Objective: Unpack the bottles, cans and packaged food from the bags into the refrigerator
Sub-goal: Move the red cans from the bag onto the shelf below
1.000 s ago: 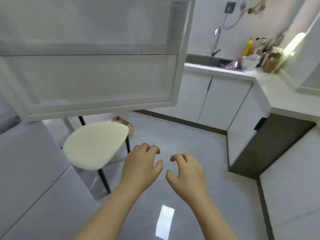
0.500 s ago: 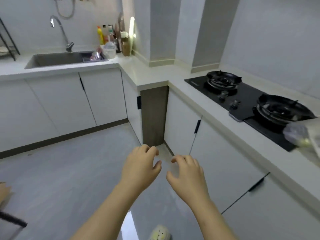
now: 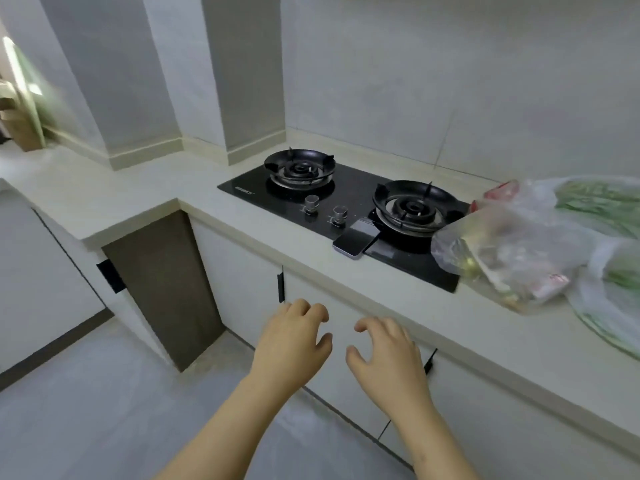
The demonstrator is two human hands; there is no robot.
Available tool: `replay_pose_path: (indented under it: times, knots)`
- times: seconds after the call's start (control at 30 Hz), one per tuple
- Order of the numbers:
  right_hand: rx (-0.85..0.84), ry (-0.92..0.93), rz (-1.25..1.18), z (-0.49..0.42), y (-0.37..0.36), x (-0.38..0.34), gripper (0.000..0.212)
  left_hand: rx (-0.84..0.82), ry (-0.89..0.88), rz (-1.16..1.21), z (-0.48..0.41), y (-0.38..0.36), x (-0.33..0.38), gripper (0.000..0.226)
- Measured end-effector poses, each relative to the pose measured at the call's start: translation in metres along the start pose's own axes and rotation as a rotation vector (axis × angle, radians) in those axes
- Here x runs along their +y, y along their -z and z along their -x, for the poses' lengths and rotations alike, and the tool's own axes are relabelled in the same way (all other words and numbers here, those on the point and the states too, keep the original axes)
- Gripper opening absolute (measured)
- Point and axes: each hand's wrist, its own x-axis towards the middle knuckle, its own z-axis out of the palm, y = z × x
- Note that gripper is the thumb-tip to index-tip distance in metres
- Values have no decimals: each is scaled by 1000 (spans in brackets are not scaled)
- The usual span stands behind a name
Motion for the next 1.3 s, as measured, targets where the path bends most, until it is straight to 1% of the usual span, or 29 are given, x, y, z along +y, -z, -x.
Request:
replay_pose_path:
  times: [0.23, 0.4, 0.5, 0.63, 0.77, 0.9, 1.03, 1.13, 1.2, 1.3]
  knots:
    - [108, -234, 20, -21, 26, 51, 32, -80, -203, 67, -71, -33, 44, 34]
    - [231, -377, 11, -24, 56, 100, 31, -142, -333, 112, -103, -56, 95, 33]
    - [275, -431, 20, -28, 75, 132, 31, -144, -404, 133, -124, -71, 133, 34]
    - [340, -467, 44, -34, 107, 182, 31, -127, -463, 163, -153, -92, 188, 33]
    - [408, -491, 52, -37, 144, 236, 31, -130, -482, 202, -177, -114, 245, 31]
    - [452, -516, 68, -39, 173, 282, 30, -122, -508, 217, -195, -131, 296, 33]
    - [501, -533, 59, -41, 193, 322, 24, -155, -563, 200, -210, -145, 338, 33]
    - [515, -549, 46, -45, 207, 344, 26, -204, -595, 197, -222, -153, 361, 33]
    - [573, -555, 15, -50, 221, 360, 28, -232, -595, 199, -231, -157, 373, 33]
    - [746, -573, 9, -61, 249, 382, 27, -265, -588, 219, -241, -163, 389, 33]
